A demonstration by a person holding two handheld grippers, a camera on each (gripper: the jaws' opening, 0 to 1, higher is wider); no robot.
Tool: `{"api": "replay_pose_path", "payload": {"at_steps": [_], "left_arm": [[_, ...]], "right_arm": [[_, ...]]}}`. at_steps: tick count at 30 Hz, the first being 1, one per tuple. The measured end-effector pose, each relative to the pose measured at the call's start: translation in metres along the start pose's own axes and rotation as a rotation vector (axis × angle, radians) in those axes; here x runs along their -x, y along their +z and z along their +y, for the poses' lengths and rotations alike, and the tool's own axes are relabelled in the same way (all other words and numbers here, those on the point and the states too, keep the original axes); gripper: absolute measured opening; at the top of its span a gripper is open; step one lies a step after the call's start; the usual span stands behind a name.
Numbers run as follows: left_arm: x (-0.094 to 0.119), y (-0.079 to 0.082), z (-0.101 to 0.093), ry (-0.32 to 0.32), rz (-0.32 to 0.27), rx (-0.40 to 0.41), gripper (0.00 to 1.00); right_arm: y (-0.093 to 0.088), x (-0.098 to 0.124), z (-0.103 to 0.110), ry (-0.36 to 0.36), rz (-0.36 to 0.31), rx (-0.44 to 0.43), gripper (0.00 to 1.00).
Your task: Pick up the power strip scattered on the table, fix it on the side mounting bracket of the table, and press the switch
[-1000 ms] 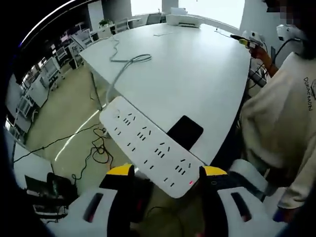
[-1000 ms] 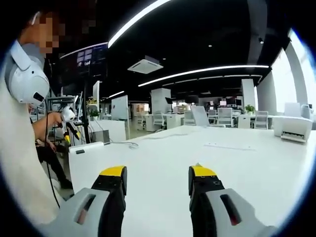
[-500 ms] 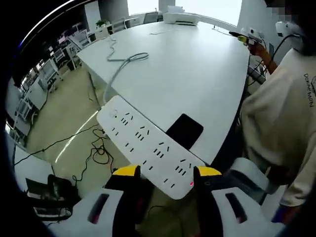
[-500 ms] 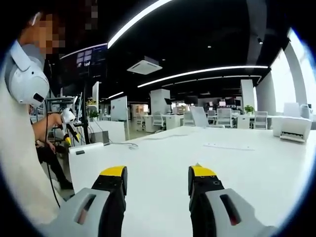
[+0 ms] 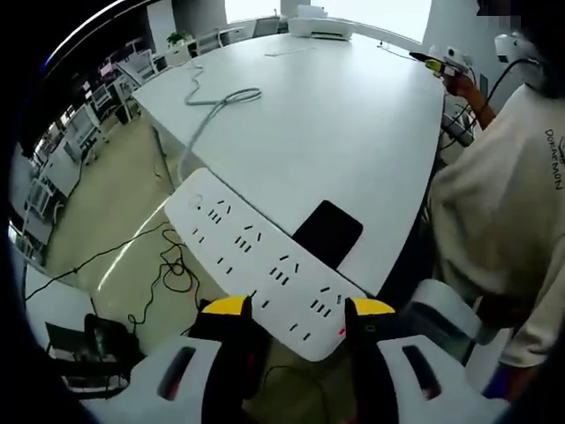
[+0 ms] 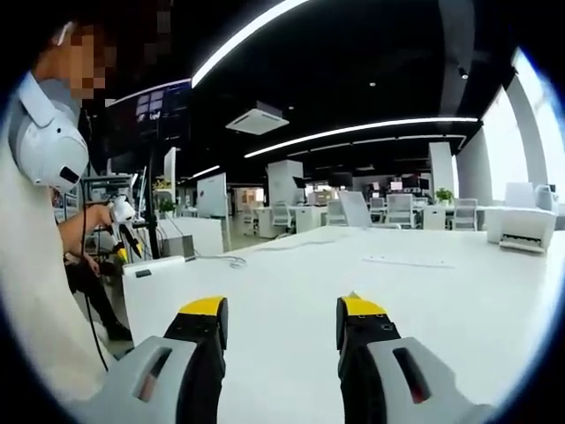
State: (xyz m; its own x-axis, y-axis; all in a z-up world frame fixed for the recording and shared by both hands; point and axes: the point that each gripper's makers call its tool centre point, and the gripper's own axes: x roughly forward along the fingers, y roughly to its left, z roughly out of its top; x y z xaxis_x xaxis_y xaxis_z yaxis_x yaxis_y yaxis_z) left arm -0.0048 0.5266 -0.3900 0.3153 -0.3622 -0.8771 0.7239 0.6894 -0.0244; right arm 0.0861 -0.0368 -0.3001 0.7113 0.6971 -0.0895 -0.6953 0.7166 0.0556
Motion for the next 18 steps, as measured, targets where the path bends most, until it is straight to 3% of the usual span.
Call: {"api": "replay_pose_path", "payload": {"at_steps": [18], "left_arm": [[-0.0095,0.0001,-0.0019,-0.002,0.061,-0.019,0.47]], "right_arm": [[0.0012,0.0045,-0.0002,0.004,-0.019,-0.017,0.45]]}}
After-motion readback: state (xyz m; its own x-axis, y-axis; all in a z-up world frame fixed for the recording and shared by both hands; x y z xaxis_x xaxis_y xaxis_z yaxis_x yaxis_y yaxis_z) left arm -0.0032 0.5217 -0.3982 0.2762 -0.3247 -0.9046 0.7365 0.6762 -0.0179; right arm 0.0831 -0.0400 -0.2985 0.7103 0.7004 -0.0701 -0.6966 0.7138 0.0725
